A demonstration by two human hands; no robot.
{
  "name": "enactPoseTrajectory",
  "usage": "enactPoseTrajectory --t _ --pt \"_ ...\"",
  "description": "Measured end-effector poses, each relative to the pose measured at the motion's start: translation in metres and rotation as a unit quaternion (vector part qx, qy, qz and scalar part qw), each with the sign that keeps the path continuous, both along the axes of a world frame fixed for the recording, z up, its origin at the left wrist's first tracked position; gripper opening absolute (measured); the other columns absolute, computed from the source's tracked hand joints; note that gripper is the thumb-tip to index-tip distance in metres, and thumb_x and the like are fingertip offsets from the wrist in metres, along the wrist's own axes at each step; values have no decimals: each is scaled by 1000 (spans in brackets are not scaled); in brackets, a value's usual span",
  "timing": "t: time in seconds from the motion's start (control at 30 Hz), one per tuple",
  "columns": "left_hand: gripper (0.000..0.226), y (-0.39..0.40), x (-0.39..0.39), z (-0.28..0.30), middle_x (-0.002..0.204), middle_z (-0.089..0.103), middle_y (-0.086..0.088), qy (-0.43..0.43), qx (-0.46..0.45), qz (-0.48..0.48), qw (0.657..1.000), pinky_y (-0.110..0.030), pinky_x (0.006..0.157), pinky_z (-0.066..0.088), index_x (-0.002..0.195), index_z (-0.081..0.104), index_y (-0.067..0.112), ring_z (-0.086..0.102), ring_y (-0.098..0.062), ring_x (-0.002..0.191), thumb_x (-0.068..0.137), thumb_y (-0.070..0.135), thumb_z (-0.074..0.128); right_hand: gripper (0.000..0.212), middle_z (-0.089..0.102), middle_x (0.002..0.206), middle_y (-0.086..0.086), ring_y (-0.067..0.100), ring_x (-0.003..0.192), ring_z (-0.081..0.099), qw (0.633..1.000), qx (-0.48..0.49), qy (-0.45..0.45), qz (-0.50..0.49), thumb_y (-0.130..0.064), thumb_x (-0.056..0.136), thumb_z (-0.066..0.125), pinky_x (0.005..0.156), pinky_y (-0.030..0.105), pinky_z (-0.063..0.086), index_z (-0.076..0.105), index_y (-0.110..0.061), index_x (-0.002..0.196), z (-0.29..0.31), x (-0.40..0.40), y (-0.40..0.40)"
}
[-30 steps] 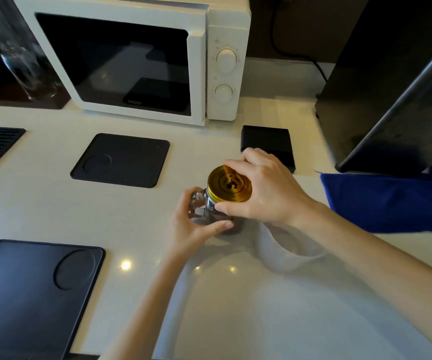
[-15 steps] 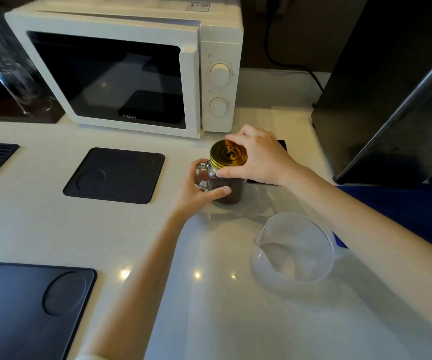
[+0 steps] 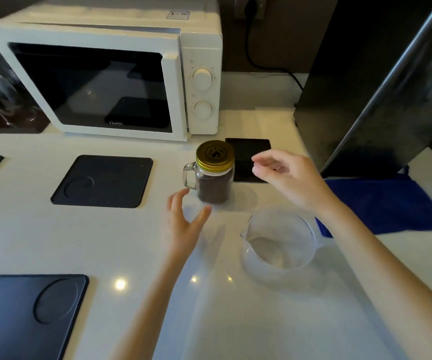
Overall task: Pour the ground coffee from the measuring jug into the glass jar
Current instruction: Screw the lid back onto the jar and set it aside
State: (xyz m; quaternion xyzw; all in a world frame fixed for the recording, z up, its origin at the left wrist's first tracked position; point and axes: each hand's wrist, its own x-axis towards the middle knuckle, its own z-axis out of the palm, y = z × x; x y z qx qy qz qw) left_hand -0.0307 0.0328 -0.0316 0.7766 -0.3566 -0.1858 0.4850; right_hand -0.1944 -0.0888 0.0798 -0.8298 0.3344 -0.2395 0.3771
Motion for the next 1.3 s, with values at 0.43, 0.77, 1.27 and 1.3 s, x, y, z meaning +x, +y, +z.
enactPoseTrajectory --t 0.43,0.77,1.27,1.3 --pt "62 52 -47 -30 148 39 -5 -238 146 -135 951 -37 113 14 133 47 17 27 -21 140 85 46 21 40 48 51 -16 3 54 43 838 242 -276 -404 -16 89 52 58 21 35 49 -25 50 -75 -55 78" --pt "62 52 -48 -25 148 40 -3 -230 147 -122 954 -38 113 15 132 48 19 29 -21 140 82 47 23 4 38 72 6 22 64 35 800 321 -305 -406 -18 73 53 53 23 32 50 -17 74 -62 -42 50" --pt "60 51 -48 -25 148 40 2 -219 142 -112 959 -29 112 8 132 48 23 28 -17 140 82 48 25 34 32 55 0 10 50 28 790 296 -351 -406 -6 82 42 38 14 27 34 -17 51 -55 3 -28" --pt "60 51 -48 -25 147 40 2 -220 143 -112 958 -29 112 8 132 48 23 29 -17 139 83 48 25 34 31 56 0 10 50 29 788 298 -355 -406 -6 82 42 39 15 27 33 -17 51 -58 4 -28"
